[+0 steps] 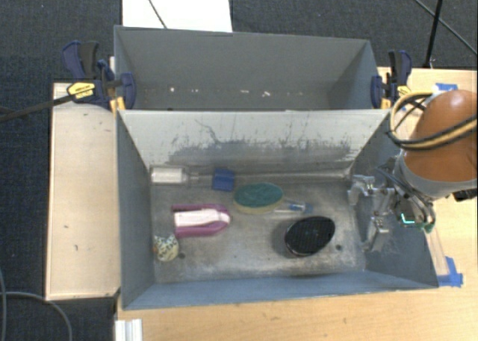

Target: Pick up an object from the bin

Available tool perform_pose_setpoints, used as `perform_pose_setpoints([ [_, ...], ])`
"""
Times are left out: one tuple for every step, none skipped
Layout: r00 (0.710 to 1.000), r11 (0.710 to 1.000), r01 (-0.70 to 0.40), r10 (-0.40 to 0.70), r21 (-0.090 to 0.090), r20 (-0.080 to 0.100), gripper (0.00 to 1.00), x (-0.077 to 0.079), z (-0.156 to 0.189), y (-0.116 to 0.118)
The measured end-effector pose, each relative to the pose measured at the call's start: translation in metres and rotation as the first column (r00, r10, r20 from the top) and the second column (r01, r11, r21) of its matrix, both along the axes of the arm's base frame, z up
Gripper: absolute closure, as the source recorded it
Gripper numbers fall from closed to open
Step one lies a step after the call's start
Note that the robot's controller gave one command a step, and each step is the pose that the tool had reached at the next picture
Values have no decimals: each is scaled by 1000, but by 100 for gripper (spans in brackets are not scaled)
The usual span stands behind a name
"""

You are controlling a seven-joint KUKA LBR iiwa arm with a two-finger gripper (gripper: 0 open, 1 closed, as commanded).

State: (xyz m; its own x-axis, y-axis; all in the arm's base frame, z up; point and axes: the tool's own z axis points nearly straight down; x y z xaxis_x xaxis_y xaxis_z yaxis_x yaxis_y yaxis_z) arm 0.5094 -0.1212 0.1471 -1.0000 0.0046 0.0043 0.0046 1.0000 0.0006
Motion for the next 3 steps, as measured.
perform_pose_setpoints([
  [997, 997, 77, -77, 4, 0, 0, -17, -73, 77],
  [997, 997, 76, -76, -1, 6, 100, -16, -70, 72],
  [997, 997, 73, -73, -1, 6, 0, -16, -70, 72],
])
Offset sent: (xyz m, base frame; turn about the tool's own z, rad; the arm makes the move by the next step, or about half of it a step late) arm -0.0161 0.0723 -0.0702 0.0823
